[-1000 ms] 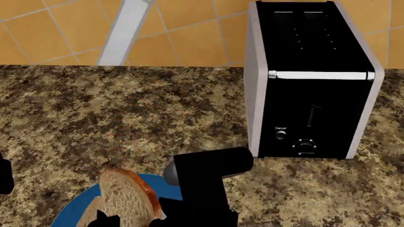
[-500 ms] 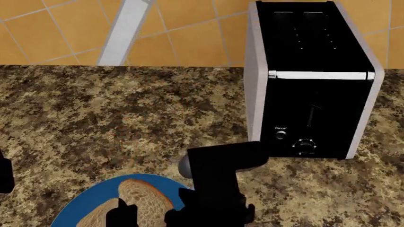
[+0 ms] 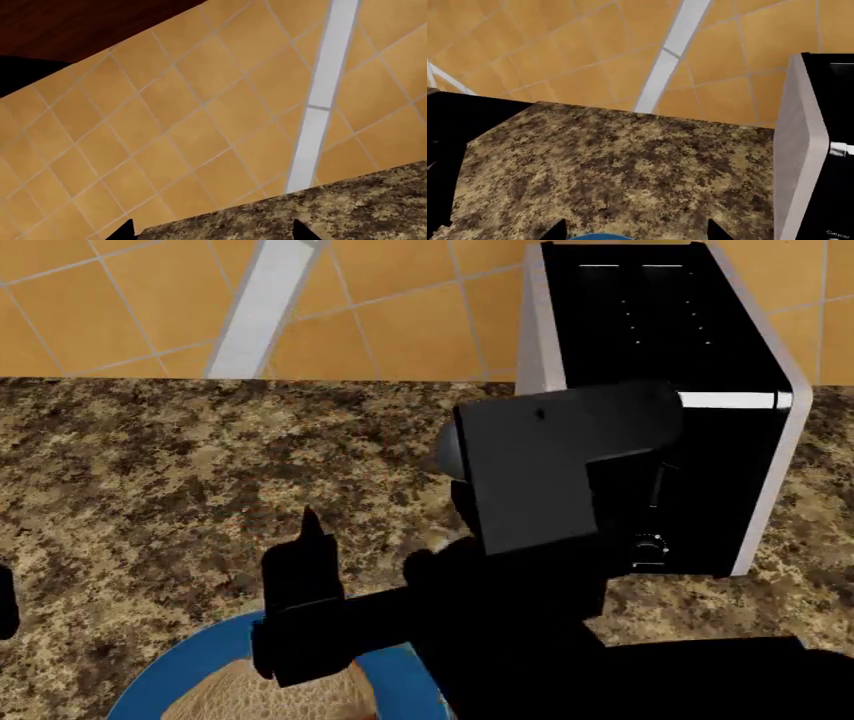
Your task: Place the toasted item on a plate.
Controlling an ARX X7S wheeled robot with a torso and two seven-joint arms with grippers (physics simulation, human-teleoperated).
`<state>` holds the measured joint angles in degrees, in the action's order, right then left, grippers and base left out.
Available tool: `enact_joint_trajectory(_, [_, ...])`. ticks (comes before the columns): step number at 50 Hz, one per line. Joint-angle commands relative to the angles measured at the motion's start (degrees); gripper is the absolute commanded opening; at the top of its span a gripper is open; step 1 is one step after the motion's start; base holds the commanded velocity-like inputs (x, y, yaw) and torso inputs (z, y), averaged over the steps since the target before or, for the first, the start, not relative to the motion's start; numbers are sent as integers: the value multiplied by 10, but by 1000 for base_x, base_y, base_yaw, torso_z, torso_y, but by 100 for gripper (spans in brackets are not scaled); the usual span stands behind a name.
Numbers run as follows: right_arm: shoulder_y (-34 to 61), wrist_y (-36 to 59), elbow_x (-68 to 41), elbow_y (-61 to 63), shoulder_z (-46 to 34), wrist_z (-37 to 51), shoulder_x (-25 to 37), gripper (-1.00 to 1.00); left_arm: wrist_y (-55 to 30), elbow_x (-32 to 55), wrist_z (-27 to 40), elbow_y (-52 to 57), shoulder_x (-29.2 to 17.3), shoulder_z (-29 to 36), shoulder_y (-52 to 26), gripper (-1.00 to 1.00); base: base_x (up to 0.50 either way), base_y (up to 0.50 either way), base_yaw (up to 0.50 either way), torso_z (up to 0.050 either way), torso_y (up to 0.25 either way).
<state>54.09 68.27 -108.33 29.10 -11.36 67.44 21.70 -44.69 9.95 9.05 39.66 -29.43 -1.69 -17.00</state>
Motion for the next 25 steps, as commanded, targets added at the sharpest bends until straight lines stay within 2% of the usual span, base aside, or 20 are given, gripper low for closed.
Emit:
enact_joint_trajectory(1, [128, -3, -78, -4, 7, 69, 75, 100, -42, 11, -5, 27, -14, -8, -27, 100, 0, 0, 0, 0, 0])
enact_joint_trajectory(10, [205, -16, -154, -12, 24, 108, 164, 100, -99, 23, -12, 53, -31, -6, -81, 100, 0, 0, 0, 0, 0])
enact_joint_trajectory(14, [241, -15, -172, -22, 18, 119, 190, 100, -117, 26, -14, 62, -39, -4, -98, 100, 0, 0, 0, 0, 0])
enact_joint_trajectory(18, [317, 2, -181, -62, -3, 124, 211, 100, -145, 34, -19, 76, -49, -7, -123, 100, 0, 0, 0, 0, 0])
enact_joint_trajectory(25, [372, 27, -178, -97, -19, 119, 236, 100, -165, 39, -22, 91, -59, -18, -132, 100, 0, 0, 0, 0, 0])
